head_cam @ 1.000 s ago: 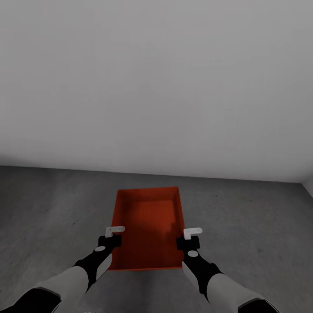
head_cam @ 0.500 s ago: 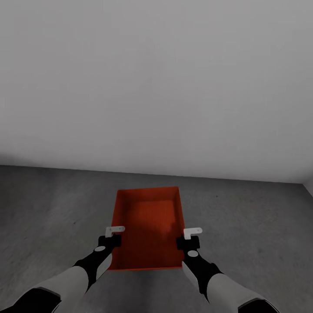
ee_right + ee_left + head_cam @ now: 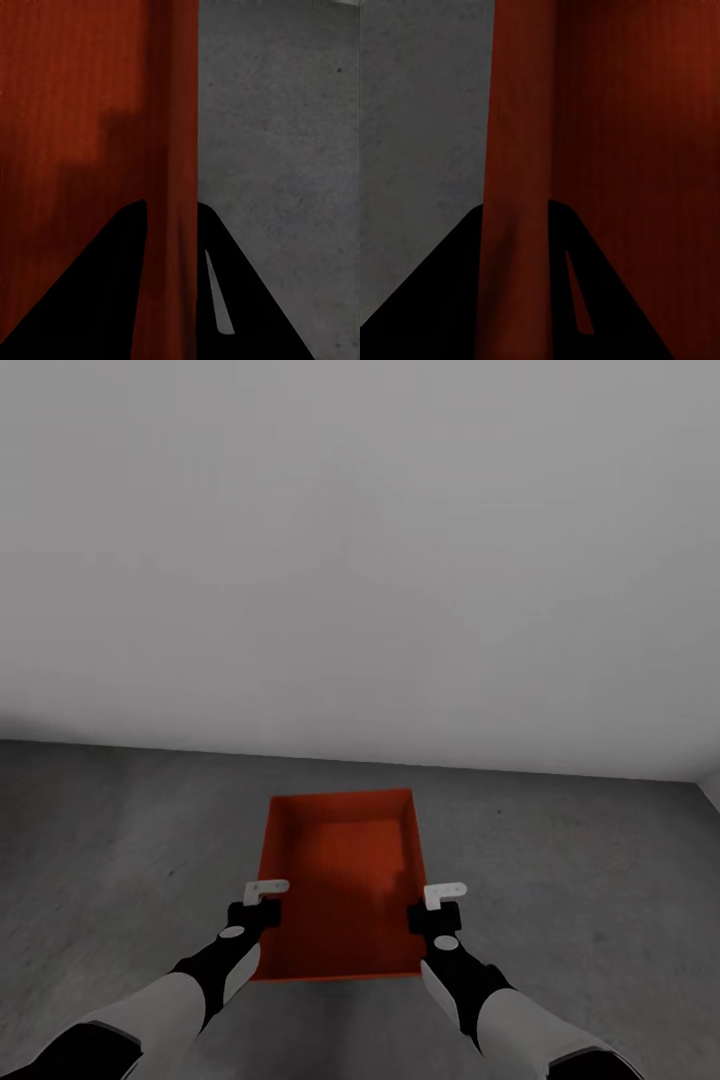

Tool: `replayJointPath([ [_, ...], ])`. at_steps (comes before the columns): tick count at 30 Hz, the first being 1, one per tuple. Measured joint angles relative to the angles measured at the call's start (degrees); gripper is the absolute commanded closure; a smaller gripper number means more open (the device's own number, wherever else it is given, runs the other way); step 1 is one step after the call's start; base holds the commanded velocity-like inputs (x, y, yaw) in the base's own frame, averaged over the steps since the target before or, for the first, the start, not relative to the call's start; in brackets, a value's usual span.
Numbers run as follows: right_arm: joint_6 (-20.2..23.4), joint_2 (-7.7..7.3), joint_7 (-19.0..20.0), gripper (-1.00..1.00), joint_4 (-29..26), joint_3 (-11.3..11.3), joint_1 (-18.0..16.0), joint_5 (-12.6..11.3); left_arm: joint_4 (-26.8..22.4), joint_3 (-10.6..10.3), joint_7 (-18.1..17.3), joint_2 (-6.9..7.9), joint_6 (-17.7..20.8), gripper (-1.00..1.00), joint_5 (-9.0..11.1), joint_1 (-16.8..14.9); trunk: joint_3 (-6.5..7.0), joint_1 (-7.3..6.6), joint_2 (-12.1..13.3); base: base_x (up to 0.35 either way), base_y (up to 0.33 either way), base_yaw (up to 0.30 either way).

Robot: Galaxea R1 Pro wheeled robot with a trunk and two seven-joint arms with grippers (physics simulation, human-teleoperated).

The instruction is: Move the two storage containers from the living room to the garage. In the garage, place one container on the floor and stack the other container on top of it (either order is fine).

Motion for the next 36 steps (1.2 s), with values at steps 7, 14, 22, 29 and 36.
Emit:
replayJointPath([
  [7, -0.1, 0.05, 0.9, 1.0, -0.1, -2.4, 0.0, 2.1, 0.0, 0.2, -0.1, -0.06, -0.1, 1.0, 0.0, 0.0, 0.0, 0.0, 0.0, 0.0, 0.0, 0.0],
  [14, -0.1, 0.05, 1.6, 1.0, 0.0, -4.6, 0.0, 4.1, 0.1, 0.0, 0.3, -0.31, -0.1, 1.0, 0.2, 0.0, 0.0, 0.0, 0.0, 0.0, 0.0, 0.0],
  [22, -0.2, 0.05, 2.2, 1.0, 0.0, -7.0, 0.0, 6.5, 0.1, -0.7, 0.7, -0.52, -0.2, 1.0, 0.9, 0.0, 0.0, 0.0, 0.0, 0.0, 0.0, 0.0],
  [29, 0.1, -0.42, -0.5, 1.0, -0.1, 3.7, 0.0, -3.6, 0.1, -0.3, 0.1, -0.02, -0.1, 1.0, 0.2, 0.0, 0.0, 0.0, 0.0, 0.0, 0.0, 0.0],
  [36, 0.2, -0.42, -0.5, 1.0, -0.2, 3.7, 0.0, -3.6, 0.2, -0.2, 0.1, -0.02, -0.1, 1.0, 0.2, 0.0, 0.0, 0.0, 0.0, 0.0, 0.0, 0.0],
])
